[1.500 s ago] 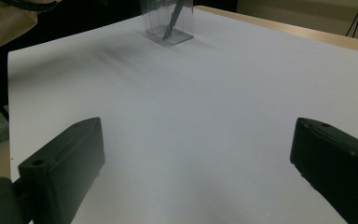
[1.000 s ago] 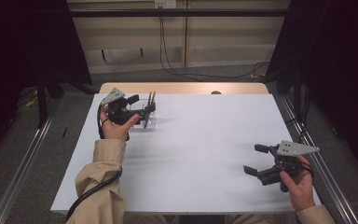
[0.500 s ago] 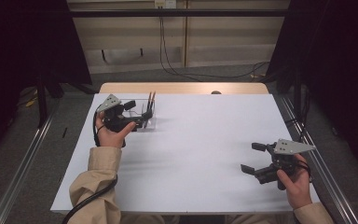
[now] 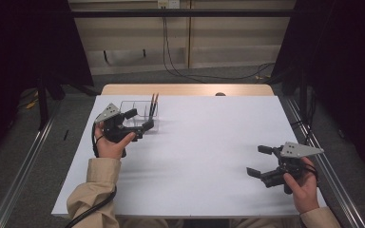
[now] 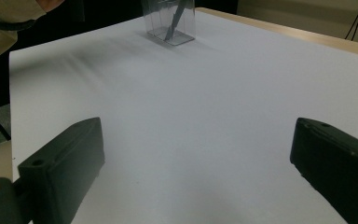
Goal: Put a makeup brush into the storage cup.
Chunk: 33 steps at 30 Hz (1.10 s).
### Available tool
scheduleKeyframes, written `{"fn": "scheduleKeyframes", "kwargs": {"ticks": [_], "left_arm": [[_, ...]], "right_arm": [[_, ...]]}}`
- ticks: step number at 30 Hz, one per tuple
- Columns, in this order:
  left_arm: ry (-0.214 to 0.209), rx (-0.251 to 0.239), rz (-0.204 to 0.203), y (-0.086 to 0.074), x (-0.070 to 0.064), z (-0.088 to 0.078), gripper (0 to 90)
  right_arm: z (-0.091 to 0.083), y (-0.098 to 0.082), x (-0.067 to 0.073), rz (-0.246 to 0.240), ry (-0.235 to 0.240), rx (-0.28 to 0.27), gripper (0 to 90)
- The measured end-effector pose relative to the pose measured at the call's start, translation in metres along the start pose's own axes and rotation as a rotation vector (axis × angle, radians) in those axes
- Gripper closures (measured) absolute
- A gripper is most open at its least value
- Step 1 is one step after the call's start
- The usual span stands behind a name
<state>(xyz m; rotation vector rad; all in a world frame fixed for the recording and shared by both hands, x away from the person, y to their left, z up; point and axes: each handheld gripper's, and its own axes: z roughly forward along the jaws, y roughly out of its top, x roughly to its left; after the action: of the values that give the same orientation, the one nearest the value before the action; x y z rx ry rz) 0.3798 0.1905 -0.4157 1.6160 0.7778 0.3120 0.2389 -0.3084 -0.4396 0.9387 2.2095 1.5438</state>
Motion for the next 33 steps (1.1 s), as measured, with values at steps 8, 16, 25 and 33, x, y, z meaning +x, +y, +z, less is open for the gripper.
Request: {"fn": "scheduleKeyframes", "kwargs": {"ticks": [8,16,25,33], "left_arm": [[-0.017,0.018,0.002,-0.007,-0.001,-0.006,5.4],[-0.053,0.036,0.016,-0.012,-0.004,-0.015,2.6],[-0.084,0.058,0.041,-0.018,-0.006,-0.023,1.4],[-0.092,0.063,0.045,-0.021,-0.009,-0.031,1.4]], "right_arm": [[0.000,-0.001,0.000,0.000,0.000,-0.004,2.3],[0.001,-0.001,0.000,0.000,0.001,0.001,2.3],[0.001,-0.001,0.000,-0.002,0.001,0.000,2.3],[0.000,-0.001,0.000,-0.002,-0.001,-0.003,2.3]]}}
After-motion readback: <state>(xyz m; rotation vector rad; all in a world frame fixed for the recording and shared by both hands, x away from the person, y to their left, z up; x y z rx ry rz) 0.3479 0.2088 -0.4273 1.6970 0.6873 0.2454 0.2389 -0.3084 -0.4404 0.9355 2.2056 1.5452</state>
